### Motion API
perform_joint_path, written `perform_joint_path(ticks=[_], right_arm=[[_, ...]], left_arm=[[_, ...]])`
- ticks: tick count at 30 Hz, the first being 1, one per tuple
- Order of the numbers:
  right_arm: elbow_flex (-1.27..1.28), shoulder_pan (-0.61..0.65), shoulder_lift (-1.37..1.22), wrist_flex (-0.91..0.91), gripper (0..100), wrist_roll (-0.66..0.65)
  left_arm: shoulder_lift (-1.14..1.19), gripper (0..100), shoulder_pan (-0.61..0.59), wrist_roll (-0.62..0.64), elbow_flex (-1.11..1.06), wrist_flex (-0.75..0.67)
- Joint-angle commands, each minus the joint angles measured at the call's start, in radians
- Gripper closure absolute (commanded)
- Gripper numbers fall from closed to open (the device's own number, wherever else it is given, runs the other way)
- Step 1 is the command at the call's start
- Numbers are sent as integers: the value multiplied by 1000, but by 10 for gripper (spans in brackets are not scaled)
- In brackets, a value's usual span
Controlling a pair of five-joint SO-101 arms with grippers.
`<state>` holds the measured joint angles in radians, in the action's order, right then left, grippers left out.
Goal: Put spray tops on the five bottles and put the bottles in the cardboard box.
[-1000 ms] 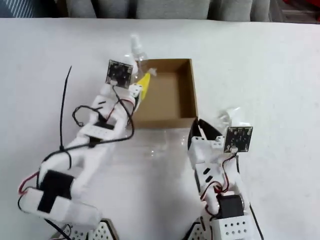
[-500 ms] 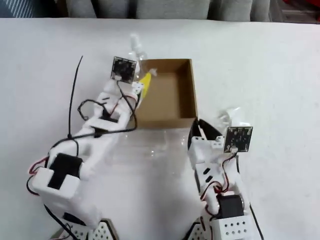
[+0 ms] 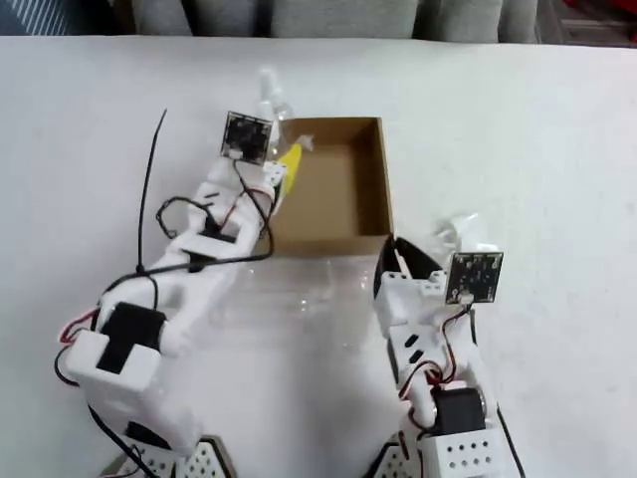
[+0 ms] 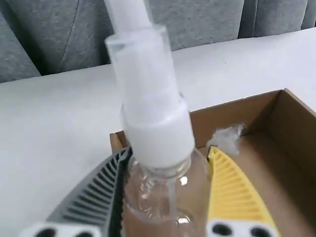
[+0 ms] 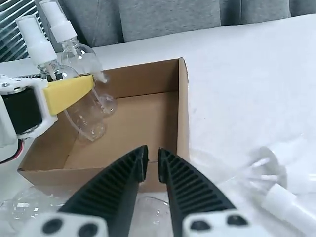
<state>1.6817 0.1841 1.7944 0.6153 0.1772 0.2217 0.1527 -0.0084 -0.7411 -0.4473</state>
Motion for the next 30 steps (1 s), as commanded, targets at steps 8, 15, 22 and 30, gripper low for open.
perform_joint_path(ticks=[8, 15, 22, 30], right_arm=[[8, -13, 7, 4, 981, 0], [8, -59, 7, 4, 981, 0], [8, -61, 7, 4, 981, 0], [8, -61, 7, 25, 981, 0]], left_arm=[[-5, 979, -18, -17, -26, -26], [-7, 976, -16, -23, -35, -20], [-4, 954, -21, -25, -35, -18], [-1, 759, -33, -21, -38, -17]])
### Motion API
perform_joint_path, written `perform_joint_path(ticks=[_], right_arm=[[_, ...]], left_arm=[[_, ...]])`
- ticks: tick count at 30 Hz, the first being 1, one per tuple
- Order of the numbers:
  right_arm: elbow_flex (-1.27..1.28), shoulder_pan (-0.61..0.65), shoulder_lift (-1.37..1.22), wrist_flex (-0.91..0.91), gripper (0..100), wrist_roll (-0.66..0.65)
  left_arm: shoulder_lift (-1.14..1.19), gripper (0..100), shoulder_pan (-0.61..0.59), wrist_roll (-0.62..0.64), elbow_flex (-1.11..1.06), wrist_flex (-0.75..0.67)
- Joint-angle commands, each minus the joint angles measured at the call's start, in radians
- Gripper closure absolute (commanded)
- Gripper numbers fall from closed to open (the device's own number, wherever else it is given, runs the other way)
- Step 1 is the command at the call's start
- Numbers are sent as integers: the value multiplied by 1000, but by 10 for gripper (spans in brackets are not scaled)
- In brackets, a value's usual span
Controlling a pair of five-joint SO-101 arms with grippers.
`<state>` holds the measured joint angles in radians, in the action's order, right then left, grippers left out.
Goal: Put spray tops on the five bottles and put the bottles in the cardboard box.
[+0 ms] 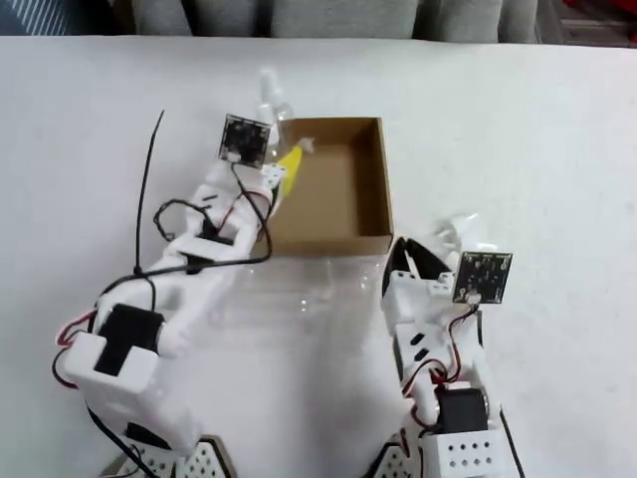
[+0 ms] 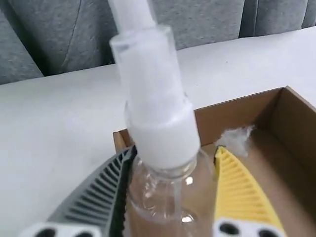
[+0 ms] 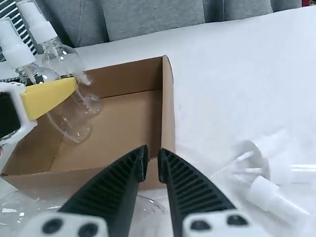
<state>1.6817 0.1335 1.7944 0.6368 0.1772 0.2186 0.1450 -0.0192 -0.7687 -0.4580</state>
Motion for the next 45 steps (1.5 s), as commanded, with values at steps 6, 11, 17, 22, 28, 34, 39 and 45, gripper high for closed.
perform_joint_path(ticks=[6, 11, 17, 22, 28, 34, 39, 45], right_arm=[[8, -10, 7, 4, 981, 0], [8, -10, 7, 4, 981, -2], [8, -10, 7, 4, 981, -2], [8, -10, 7, 4, 981, -2], [8, -10, 7, 4, 981, -2], [8, -10, 7, 4, 981, -2], [8, -10, 7, 4, 981, -2], [8, -10, 7, 4, 981, -2]], left_arm=[[-5, 755, -28, -11, -29, -8], [-5, 755, -30, -11, -28, -12], [-7, 754, -30, -5, -28, -12], [-7, 753, -30, -5, -29, -12], [-7, 618, -41, -3, -29, -12], [-7, 548, -41, -3, -29, -12], [-7, 547, -41, -3, -29, -12], [-10, 547, -41, -5, -31, -9]])
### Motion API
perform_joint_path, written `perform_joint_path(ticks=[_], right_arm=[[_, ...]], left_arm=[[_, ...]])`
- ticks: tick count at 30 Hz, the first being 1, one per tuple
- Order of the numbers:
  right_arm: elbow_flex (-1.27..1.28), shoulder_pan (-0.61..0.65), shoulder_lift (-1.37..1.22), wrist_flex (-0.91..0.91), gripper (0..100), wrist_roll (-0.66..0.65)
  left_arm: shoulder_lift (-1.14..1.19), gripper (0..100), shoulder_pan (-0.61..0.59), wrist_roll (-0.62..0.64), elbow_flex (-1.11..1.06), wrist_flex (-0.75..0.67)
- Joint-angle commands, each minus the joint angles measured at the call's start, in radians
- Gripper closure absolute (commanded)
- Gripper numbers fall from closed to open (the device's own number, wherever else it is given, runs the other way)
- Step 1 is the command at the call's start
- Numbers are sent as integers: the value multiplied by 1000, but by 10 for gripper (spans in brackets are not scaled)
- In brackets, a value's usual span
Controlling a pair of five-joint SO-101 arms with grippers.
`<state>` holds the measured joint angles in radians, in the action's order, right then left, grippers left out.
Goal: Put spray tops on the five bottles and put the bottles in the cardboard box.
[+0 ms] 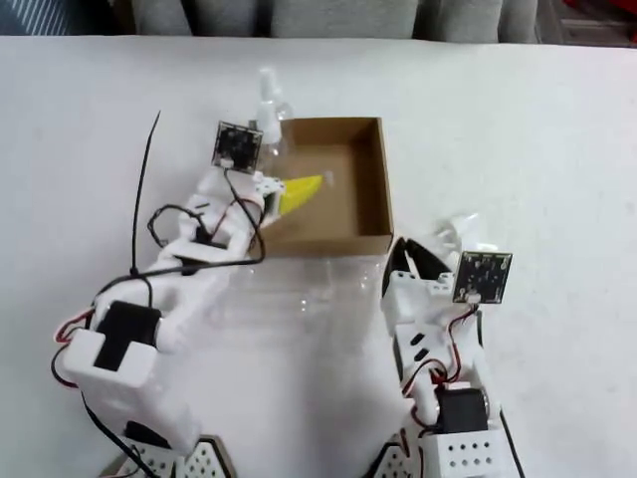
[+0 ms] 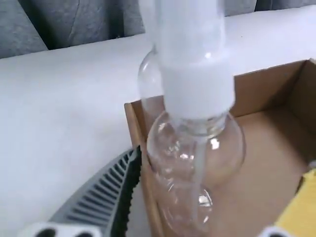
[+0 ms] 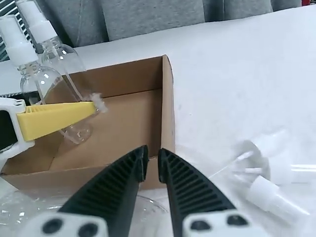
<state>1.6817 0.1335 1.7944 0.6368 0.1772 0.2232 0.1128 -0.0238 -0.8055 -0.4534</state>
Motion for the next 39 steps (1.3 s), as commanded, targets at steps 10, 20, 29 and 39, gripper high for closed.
perform_joint_path(ticks=[10, 20, 29, 39], right_arm=[[8, -10, 7, 4, 981, -2], [8, -10, 7, 4, 981, -2], [8, -10, 5, 4, 981, -2], [8, -10, 5, 25, 981, -2]], left_arm=[[-274, 547, -16, 0, -180, -11], [-618, 548, -25, 0, -471, -11], [-1079, 548, -38, 2, -601, 374], [-1534, 548, -58, 78, -603, 918]])
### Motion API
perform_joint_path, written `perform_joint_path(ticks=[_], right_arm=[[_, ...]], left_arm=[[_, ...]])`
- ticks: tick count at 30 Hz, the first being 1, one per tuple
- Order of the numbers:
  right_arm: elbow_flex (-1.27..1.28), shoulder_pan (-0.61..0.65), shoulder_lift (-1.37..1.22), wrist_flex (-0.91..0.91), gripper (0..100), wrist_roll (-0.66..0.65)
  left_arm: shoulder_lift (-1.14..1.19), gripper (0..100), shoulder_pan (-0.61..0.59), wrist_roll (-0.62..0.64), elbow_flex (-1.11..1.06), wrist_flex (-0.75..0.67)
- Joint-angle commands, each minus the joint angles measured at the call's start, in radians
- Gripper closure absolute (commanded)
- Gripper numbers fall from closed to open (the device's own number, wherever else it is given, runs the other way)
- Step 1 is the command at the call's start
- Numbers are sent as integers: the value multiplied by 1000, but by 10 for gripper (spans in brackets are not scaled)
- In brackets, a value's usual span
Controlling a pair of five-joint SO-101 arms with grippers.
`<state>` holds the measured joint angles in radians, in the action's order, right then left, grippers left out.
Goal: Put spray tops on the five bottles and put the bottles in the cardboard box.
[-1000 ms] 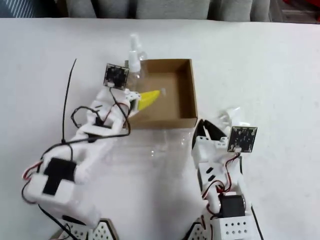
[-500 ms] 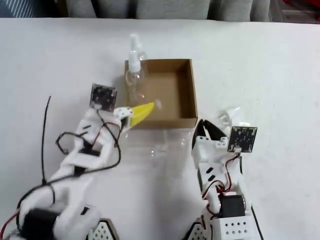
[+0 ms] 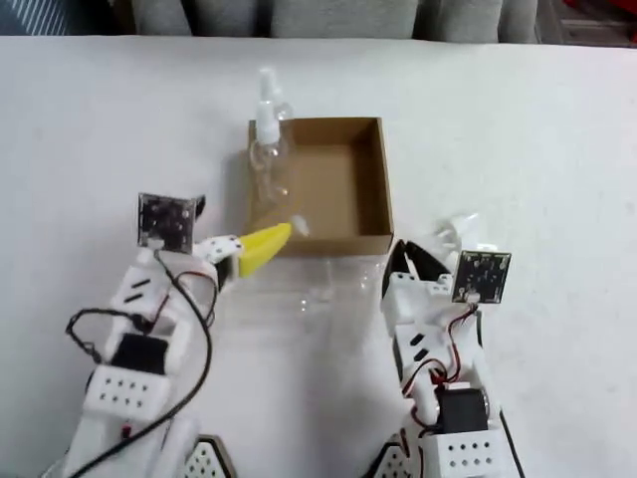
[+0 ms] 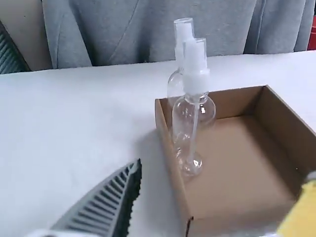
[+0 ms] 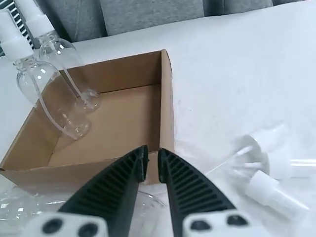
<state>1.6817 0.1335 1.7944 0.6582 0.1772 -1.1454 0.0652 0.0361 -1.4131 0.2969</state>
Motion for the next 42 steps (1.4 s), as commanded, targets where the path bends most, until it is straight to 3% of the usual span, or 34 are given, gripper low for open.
perform_joint_path(ticks=[1, 9, 15, 20, 30, 34, 42], right_arm=[[8, -12, 5, 5, 981, -2], [8, -77, 5, 18, 981, -2], [8, -124, 5, 19, 981, -2], [8, -139, 5, 19, 981, -2], [8, -139, 5, 74, 981, -2], [8, -157, 5, 102, 981, -2], [8, -274, 7, 93, 981, -2]], left_arm=[[-203, 548, -10, 18, 5, 216], [-506, 548, -88, 18, -17, 493], [-694, 548, -147, 18, -149, 565], [-685, 560, -206, 18, -210, 568], [-680, 989, -234, 11, -281, 546], [-680, 919, -226, 11, -281, 597], [-680, 914, -223, 11, -281, 681]])
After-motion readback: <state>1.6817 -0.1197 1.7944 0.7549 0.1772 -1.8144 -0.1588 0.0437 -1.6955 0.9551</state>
